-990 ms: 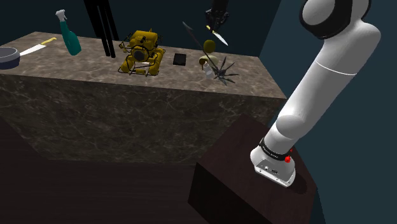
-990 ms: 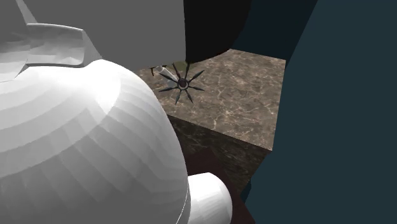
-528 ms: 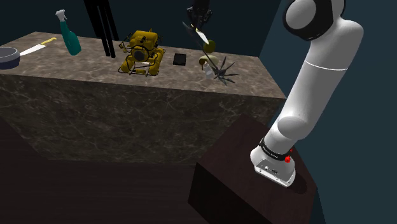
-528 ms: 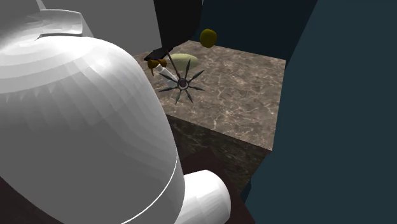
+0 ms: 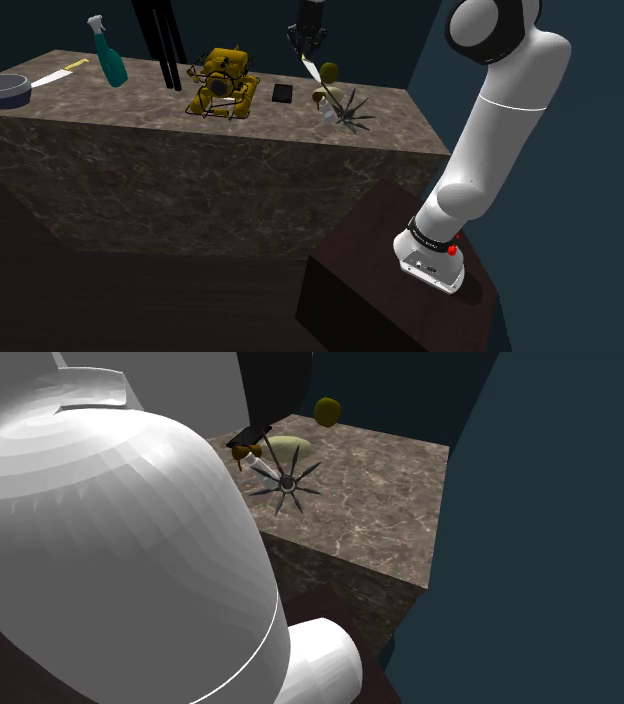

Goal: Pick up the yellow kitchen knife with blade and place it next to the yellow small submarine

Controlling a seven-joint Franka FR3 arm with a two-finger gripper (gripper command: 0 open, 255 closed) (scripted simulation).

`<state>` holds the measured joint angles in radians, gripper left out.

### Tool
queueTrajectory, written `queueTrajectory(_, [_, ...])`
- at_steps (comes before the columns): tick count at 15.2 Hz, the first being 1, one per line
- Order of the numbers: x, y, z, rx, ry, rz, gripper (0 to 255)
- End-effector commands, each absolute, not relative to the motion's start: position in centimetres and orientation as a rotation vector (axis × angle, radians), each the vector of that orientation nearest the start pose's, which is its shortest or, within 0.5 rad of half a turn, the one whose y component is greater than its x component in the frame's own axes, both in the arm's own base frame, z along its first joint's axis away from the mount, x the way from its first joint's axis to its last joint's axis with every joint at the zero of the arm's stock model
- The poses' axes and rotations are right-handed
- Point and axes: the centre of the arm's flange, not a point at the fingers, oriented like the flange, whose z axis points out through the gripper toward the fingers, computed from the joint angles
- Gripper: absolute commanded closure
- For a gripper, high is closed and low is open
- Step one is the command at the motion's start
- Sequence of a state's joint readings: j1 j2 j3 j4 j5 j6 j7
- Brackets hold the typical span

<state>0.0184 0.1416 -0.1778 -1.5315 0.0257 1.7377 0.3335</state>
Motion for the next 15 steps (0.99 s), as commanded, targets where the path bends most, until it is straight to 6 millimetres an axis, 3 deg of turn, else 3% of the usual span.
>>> queueTrajectory(1, [60.4,-8.8,56.6,-3.038,0.766,-0.105,255])
queueTrajectory(15, [60.4,-8.8,49.2,-3.038,0.766,-0.105,255])
